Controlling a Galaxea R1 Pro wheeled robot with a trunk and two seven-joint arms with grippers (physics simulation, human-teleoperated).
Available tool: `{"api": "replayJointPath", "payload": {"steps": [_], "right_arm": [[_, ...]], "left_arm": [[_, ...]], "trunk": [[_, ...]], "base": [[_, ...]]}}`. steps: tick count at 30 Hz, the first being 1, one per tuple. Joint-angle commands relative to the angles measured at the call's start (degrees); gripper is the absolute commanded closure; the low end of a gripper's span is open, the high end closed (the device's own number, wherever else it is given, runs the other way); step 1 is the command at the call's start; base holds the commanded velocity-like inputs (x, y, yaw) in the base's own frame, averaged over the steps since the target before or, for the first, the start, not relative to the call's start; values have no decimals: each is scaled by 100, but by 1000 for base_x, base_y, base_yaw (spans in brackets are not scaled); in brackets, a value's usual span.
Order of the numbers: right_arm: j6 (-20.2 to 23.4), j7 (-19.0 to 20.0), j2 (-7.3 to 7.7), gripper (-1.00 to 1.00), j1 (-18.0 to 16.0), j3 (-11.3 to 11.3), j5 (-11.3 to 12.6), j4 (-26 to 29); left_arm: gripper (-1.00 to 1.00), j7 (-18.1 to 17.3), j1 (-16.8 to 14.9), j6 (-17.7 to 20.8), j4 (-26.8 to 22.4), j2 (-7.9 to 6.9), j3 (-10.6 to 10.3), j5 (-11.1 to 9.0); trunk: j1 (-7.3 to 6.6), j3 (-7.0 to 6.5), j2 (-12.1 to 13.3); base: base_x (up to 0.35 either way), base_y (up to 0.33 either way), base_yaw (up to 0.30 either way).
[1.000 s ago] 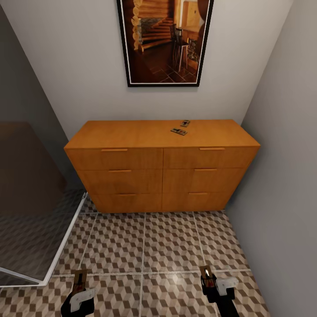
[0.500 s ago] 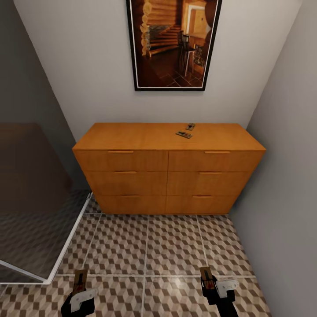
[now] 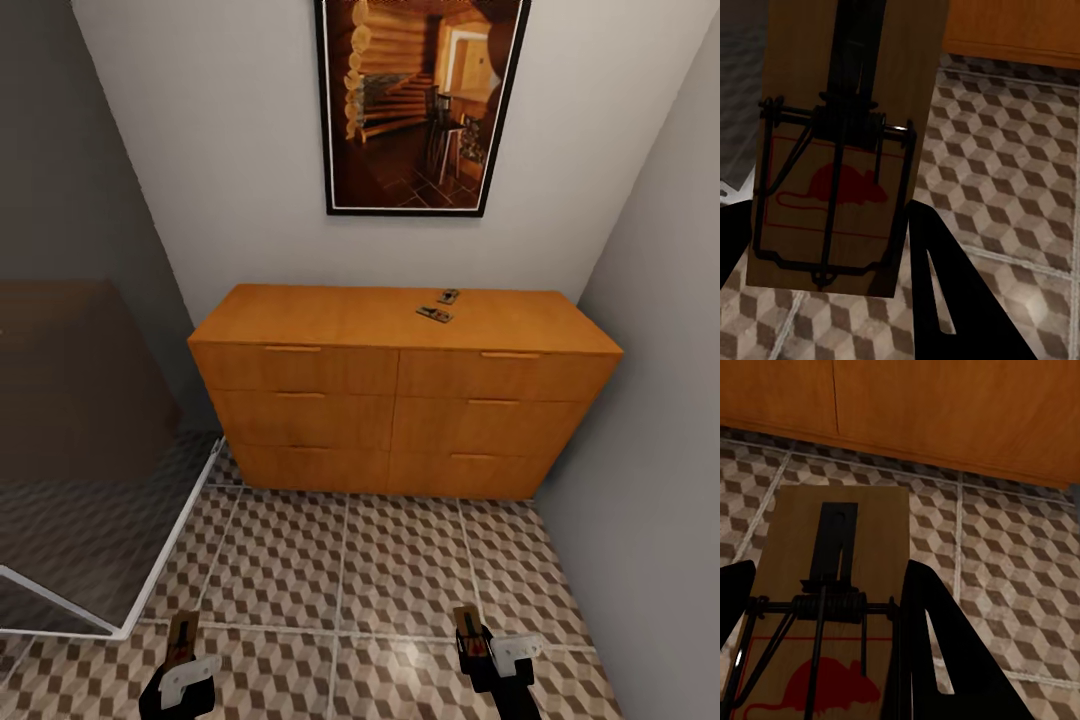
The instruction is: Take the four mousetraps from the cabinet in the bathroom and place them on the bathroom floor. Make sure all four end up on the same floor surface, and ensure that at least two of them are either under or directly next to the same bathroom sink.
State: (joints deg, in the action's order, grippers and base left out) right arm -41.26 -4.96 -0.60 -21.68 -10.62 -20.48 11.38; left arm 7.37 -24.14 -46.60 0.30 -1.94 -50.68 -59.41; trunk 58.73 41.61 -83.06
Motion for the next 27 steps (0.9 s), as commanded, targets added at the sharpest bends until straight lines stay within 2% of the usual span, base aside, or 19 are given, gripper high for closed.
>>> {"api": "replayJointPath", "payload": {"steps": [1, 12, 27], "right_arm": [[-14, -32, -2, 100, -3, -12, -44, -4], [-14, -32, -2, 100, -3, -10, -44, -4], [-14, -32, -2, 100, -3, -10, -44, -12]], "left_arm": [[100, 89, -3, -6, 3, 1, -47, 34], [100, 89, -3, -7, -2, 1, -47, 36], [100, 89, -3, 2, 4, 1, -47, 42]], "trunk": [[0, 0, -2], [0, -20, -2], [0, -131, -2]], "base": [[0, 0, 64], [0, 0, 14], [0, 0, 0]]}}
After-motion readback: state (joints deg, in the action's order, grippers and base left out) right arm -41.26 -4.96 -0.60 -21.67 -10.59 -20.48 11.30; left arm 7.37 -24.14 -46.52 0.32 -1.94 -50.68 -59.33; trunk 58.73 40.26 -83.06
